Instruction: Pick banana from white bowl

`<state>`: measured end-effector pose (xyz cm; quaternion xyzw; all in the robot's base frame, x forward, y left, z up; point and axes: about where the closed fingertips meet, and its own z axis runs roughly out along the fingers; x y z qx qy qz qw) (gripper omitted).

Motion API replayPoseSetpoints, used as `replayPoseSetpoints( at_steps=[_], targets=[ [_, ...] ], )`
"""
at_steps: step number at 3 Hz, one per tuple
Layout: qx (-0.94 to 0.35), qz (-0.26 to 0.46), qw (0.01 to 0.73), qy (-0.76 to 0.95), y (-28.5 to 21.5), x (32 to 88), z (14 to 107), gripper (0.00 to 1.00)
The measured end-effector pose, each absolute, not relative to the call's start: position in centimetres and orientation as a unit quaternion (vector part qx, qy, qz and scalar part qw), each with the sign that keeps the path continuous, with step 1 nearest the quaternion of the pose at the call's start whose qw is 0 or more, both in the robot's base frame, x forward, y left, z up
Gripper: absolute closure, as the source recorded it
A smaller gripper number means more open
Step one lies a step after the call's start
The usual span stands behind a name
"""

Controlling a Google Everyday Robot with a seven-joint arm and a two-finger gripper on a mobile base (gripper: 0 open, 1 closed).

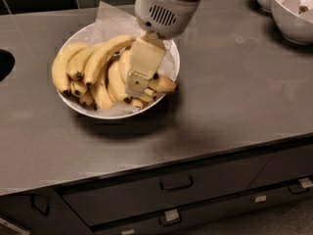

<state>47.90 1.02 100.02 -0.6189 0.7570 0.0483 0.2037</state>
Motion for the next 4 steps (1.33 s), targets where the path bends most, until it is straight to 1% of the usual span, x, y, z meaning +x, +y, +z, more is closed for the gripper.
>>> replayPoseSetpoints(
  at_steps=[1, 2, 3, 4],
  targets=[
    [-0.617, 0.036, 0.194, 0.762, 1.4, 48.0, 99.6, 0.17],
    [-0.608, 0.020, 0.184, 0.772, 1.1, 48.6, 99.0, 0.19],
    [-0.602, 0.011, 0.171, 0.780, 1.2, 49.4, 98.4, 0.27],
    [-0.594, 0.004, 0.165, 0.787, 1.1, 49.8, 98.0, 0.31]
  ],
)
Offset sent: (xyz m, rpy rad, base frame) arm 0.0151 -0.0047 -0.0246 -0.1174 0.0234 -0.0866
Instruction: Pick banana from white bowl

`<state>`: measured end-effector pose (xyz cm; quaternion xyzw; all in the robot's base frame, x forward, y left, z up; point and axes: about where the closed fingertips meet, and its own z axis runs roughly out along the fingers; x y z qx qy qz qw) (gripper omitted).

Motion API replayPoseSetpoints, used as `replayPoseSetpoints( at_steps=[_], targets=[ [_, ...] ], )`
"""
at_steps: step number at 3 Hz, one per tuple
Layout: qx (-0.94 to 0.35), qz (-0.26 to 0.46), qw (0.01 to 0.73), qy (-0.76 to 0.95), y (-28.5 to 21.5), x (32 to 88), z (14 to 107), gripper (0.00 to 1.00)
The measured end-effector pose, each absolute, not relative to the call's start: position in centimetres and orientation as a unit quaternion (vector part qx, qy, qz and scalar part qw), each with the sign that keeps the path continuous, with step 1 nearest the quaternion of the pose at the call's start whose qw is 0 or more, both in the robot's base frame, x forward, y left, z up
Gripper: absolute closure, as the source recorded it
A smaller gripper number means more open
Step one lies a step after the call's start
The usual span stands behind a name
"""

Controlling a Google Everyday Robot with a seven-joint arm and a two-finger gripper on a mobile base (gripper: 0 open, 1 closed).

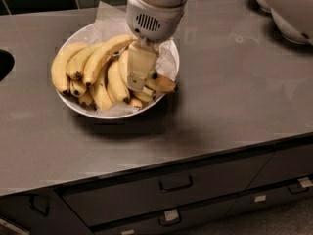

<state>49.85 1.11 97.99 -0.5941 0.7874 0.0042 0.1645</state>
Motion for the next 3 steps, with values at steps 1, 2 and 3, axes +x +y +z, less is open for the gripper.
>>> replayPoseSetpoints(
  at_steps=[1, 2, 3],
  targets=[
    [-0.586, 0.001, 0.159, 0.794, 1.05, 50.07, 97.50, 0.32],
    [-0.571, 0.000, 0.158, 0.805, 0.89, 50.57, 96.68, 0.34],
    [-0.570, -0.006, 0.160, 0.806, 1.21, 51.05, 96.77, 0.34]
  ],
)
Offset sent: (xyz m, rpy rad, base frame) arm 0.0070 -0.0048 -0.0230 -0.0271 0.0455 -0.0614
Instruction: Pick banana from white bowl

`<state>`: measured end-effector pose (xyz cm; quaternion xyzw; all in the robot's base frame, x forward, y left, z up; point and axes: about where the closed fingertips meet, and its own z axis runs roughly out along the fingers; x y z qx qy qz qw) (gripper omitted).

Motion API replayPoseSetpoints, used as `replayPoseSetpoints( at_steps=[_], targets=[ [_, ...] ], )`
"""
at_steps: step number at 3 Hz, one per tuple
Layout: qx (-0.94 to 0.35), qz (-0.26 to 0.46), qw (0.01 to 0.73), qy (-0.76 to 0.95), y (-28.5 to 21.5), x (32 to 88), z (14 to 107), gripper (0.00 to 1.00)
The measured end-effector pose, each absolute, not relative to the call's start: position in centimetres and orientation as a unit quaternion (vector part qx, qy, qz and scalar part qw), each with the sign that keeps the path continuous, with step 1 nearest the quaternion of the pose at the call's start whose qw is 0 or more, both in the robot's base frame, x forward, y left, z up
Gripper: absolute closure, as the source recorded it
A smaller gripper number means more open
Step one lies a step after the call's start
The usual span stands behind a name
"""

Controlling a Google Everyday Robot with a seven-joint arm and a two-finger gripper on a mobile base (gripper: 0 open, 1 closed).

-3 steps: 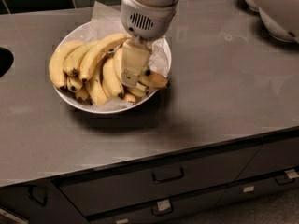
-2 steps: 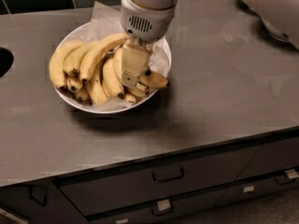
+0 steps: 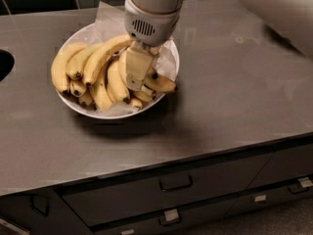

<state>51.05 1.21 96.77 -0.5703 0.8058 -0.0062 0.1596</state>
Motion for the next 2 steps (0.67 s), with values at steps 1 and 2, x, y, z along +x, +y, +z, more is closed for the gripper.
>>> replayPoseSetpoints(
  at_steps=[1, 2],
  targets=[
    [-0.572, -0.007, 0.157, 0.805, 1.73, 51.63, 96.50, 0.35],
    [-0.575, -0.006, 0.154, 0.804, 2.25, 51.89, 96.14, 0.35]
  ],
)
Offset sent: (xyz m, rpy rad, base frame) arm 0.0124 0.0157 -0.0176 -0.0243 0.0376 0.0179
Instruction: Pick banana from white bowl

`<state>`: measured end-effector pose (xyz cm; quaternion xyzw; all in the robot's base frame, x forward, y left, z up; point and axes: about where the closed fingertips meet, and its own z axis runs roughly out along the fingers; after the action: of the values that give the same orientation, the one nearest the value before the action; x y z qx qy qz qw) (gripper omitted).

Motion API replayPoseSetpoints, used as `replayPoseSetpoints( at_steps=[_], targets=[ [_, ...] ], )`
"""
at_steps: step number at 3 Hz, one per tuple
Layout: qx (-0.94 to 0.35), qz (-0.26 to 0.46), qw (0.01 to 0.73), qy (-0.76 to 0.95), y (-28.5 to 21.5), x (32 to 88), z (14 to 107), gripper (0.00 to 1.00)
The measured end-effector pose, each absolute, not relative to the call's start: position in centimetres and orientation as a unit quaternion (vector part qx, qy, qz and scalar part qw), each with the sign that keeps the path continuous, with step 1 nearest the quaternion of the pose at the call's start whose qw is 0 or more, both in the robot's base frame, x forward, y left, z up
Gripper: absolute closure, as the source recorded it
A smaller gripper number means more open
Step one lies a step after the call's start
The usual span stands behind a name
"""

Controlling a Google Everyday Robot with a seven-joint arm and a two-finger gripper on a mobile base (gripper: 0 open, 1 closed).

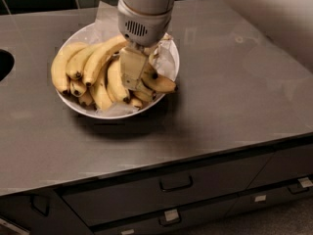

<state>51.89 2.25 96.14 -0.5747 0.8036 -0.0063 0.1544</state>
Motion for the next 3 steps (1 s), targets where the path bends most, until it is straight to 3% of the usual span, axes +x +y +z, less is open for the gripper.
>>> replayPoseSetpoints(
  at_steps=[2, 3],
  targets=[
    [-0.574, -0.005, 0.147, 0.806, 2.42, 52.14, 95.75, 0.36],
    [-0.572, -0.004, 0.146, 0.807, 2.35, 52.22, 95.79, 0.54]
  ],
)
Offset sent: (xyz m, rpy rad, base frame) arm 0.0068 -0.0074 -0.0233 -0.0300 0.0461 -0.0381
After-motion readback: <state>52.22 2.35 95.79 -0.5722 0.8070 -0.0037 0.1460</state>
